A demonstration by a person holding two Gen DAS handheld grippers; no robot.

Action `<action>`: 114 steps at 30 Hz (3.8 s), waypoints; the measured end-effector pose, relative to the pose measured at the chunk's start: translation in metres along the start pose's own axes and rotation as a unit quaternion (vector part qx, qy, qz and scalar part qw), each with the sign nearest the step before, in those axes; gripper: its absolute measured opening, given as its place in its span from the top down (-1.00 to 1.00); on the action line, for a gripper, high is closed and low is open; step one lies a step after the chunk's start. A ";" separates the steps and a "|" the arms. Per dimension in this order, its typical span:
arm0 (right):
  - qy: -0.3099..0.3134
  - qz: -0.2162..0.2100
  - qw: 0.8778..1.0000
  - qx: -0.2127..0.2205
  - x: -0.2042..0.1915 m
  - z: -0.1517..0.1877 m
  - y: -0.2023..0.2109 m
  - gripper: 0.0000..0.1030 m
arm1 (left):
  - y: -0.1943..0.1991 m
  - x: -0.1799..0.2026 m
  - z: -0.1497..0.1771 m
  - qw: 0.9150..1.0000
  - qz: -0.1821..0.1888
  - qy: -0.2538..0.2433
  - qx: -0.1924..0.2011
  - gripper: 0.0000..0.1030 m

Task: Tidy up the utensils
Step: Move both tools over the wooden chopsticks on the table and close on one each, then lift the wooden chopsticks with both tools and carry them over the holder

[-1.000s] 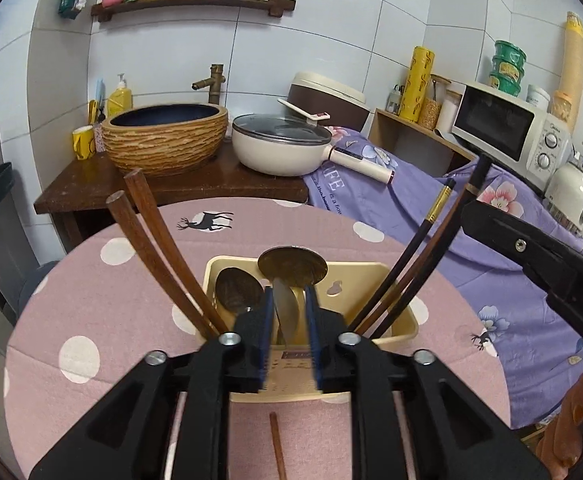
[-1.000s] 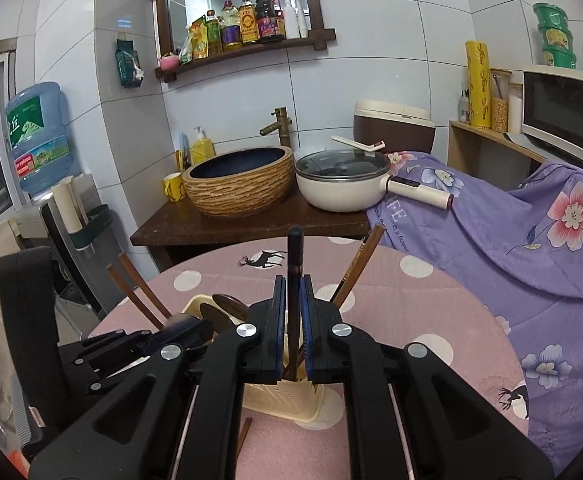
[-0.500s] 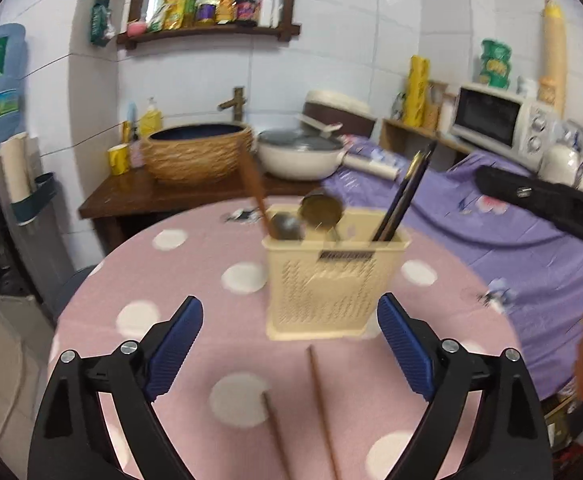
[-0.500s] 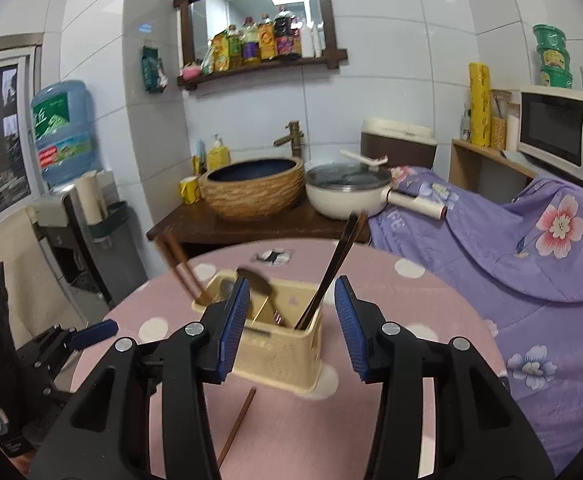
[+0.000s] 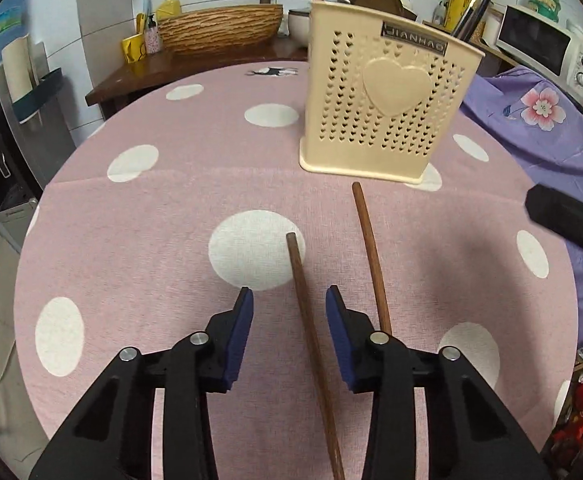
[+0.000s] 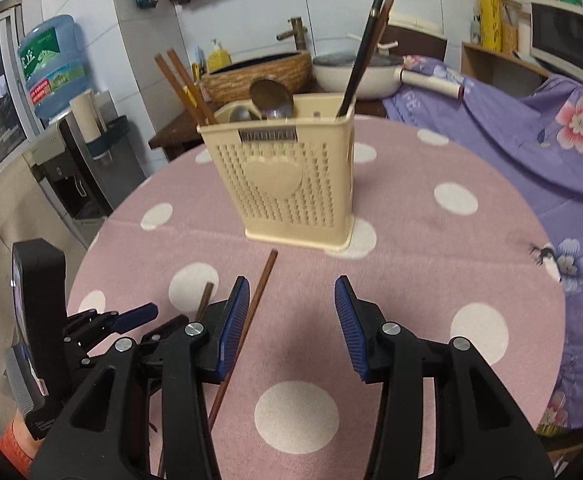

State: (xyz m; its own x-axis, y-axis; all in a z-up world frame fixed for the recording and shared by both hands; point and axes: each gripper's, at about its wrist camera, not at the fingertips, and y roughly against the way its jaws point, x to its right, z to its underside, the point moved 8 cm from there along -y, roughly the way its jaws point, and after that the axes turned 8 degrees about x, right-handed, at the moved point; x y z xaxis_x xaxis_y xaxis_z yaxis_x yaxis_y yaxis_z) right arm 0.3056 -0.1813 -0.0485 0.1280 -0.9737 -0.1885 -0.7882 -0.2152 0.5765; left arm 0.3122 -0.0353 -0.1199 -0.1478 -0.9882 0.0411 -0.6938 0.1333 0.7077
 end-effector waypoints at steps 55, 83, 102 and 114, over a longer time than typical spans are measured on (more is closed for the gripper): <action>-0.036 -0.009 0.998 -0.046 -0.014 0.014 -0.055 0.84 | 0.008 -0.003 -0.001 0.999 -0.001 0.030 0.023 0.86; 0.021 -0.068 0.991 0.111 -0.027 -0.038 0.126 0.84 | 0.145 0.052 -0.055 0.980 0.068 0.002 0.187 0.87; 0.035 -0.052 0.987 0.149 -0.027 -0.128 0.127 0.85 | 0.159 0.050 -0.144 0.972 0.101 -0.009 0.210 0.87; 0.015 -0.043 0.983 0.176 -0.016 -0.245 0.135 0.85 | 0.195 0.048 -0.254 0.958 0.090 -0.019 0.273 0.87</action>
State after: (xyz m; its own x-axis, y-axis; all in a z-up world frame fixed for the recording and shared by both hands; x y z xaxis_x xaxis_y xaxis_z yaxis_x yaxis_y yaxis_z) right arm 0.3448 -0.2128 0.2270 0.2178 -0.9558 -0.1976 -0.9326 -0.2635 0.2467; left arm 0.3490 -0.0761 0.1993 -0.3179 -0.9434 0.0948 -0.9184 0.3312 0.2166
